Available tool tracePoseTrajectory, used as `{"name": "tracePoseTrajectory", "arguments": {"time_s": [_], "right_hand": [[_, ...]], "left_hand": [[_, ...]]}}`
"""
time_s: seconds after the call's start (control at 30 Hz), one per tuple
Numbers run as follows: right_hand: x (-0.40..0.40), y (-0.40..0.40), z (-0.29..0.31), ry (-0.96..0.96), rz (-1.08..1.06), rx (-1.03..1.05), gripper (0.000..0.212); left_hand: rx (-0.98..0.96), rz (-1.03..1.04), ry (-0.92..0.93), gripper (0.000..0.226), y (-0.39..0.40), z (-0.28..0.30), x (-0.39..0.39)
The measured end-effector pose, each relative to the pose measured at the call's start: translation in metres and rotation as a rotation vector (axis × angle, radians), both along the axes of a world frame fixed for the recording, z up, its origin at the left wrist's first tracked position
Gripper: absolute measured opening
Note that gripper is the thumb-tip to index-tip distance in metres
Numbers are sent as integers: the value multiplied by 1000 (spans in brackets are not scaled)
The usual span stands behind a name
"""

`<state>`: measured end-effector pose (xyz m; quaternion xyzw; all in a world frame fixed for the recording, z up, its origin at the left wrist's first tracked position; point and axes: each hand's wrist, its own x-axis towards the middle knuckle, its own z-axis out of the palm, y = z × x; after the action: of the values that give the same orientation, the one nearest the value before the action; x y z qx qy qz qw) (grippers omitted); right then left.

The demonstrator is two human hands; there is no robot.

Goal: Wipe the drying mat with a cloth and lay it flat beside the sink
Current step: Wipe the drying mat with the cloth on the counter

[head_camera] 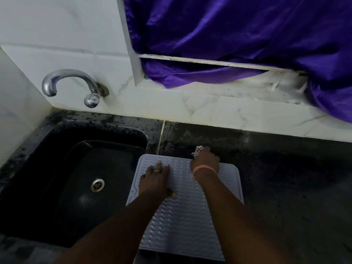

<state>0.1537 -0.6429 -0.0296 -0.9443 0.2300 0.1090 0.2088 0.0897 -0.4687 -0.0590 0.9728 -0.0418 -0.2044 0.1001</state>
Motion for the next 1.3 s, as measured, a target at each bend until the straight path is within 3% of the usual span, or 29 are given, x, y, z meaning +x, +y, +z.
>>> {"name": "tracePoseTrajectory", "arguments": {"time_s": [0.2,0.27,0.33,0.4,0.5,0.67,0.8,0.93,1.0,1.07,1.13,1.23,1.3], "right_hand": [[9,81,3,-5,61,37,54],[10,110,2,-17,89,20,49],[11,132,-2,-28,98,5,46],[13,151,-5,-38,102,-24,47],[16,172,-4,-38,121,-75,46],[10,217,-8,-58,245,-130,48],[-5,242,-19,-98,490,-170,26],[-11,247,-18,67,618,151,22],[-4,240,-14,10,448,308,22],[5,225,-8,-168,284,255,24],[10,206,-7,-231,267,67,36],[7,199,-9,-134,497,-122,32],[1,203,-13,-67,666,-124,26]], "left_hand": [[-162,52,-38,99,12,-14,-4],[-368,93,-111,67,24,-19,-8],[-634,269,-203,36,42,-18,-16],[-657,458,-238,30,69,-15,-18],[-740,761,-162,38,99,-24,-16],[-1258,1164,163,26,111,-35,-18],[-1511,1342,341,32,120,-37,-28],[-1504,1310,429,28,128,-45,-43],[-1551,1316,474,23,130,-42,-49],[-1613,1322,493,19,135,-37,-50],[-1605,1320,502,17,138,-36,-51],[-1585,1227,486,23,138,-38,-50],[-1557,1213,485,22,135,-38,-48]]}}
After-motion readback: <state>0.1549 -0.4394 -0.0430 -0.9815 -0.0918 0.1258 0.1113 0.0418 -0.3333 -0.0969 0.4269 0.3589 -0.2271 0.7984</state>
